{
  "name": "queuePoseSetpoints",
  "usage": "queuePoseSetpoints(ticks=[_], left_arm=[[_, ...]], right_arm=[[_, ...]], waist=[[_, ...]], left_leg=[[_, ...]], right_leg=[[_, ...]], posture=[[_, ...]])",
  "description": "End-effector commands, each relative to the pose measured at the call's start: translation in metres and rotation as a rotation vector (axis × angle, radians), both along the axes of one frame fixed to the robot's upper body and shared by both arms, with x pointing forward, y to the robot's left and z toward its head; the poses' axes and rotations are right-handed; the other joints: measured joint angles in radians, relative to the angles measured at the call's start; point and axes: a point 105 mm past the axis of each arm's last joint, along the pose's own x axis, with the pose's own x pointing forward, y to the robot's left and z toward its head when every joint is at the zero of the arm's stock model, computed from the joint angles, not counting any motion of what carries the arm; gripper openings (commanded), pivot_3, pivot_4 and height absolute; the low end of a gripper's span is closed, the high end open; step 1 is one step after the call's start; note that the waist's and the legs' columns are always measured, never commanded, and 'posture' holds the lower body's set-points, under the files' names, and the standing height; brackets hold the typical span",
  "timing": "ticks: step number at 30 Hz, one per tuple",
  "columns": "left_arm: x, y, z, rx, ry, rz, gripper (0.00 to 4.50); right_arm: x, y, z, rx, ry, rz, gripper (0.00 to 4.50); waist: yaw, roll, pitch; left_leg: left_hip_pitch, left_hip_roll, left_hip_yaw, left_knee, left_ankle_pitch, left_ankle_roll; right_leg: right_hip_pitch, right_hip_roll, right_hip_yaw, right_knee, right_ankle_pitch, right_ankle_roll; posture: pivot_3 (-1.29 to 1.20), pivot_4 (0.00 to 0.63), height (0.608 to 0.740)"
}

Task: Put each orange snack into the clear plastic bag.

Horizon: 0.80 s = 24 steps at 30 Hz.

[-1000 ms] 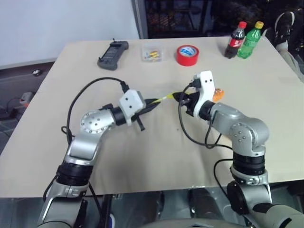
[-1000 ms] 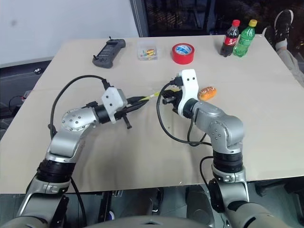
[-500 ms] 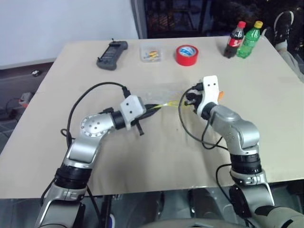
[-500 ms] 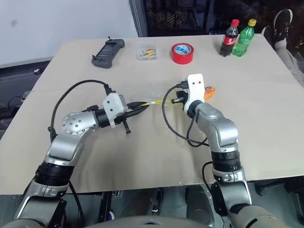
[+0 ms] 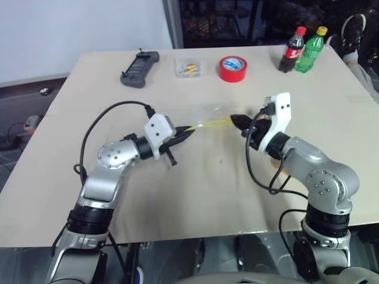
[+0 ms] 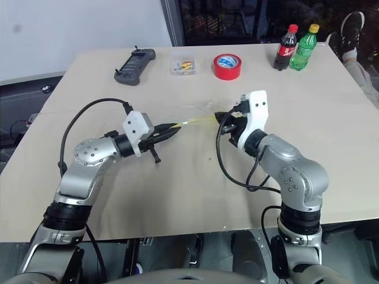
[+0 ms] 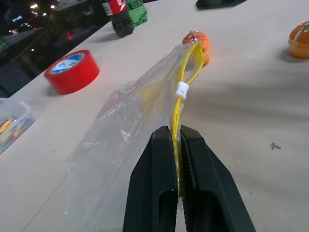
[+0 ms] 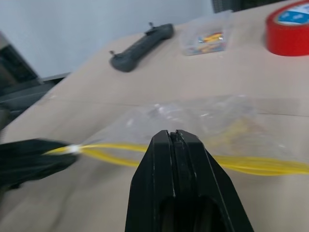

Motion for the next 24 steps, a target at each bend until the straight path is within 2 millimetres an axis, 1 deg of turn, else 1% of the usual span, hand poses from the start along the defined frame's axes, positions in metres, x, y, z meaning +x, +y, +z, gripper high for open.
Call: queuePoseSetpoints(ticks=[1, 4, 8, 19, 24], left_arm=[[0.000, 0.000, 0.011, -0.021, -0.039, -0.005, 0.00], [-0.001, 0.000, 0.011, -0.019, -0.042, -0.012, 0.00], [-0.005, -0.003, 0.011, -0.012, -0.046, -0.026, 0.00], [-0.017, -0.009, 0.005, 0.021, -0.046, -0.075, 0.00], [-0.020, -0.013, 0.003, 0.031, -0.043, -0.100, 0.00]], right_arm=[[-0.006, 0.016, 0.002, -0.005, -0.014, 0.052, 0.07], [-0.005, 0.023, -0.003, -0.017, 0.002, 0.063, 0.07], [-0.001, 0.028, -0.006, -0.023, 0.010, 0.067, 0.07], [0.008, 0.040, -0.008, -0.003, 0.030, 0.080, 0.07], [0.017, 0.052, -0.018, 0.028, 0.088, 0.066, 0.07]], waist=[[0.001, 0.000, 0.000], [0.003, 0.000, 0.000], [0.005, 0.000, 0.000], [0.004, 0.000, 0.000], [0.003, 0.000, 0.000]], left_leg=[[0.000, 0.000, 0.000, 0.000, 0.000, 0.000], [0.000, 0.000, 0.000, 0.000, 0.000, 0.000], [0.000, 0.000, 0.000, 0.000, 0.000, -0.001], [0.000, 0.000, 0.000, 0.000, 0.000, -0.001], [0.000, 0.000, 0.000, 0.000, 0.000, -0.001]], right_leg=[[0.000, 0.000, 0.000, 0.000, 0.000, 0.000], [0.000, 0.000, 0.000, 0.000, 0.000, 0.000], [0.000, 0.000, 0.000, 0.000, 0.000, 0.000], [0.000, 0.000, 0.000, 0.000, 0.000, 0.000], [0.000, 0.000, 0.000, 0.000, 0.000, 0.000]], posture=[[0.00, 0.150, 0.740], [0.00, 0.150, 0.740], [0.00, 0.150, 0.740], [0.00, 0.150, 0.740], [0.00, 0.150, 0.740]])
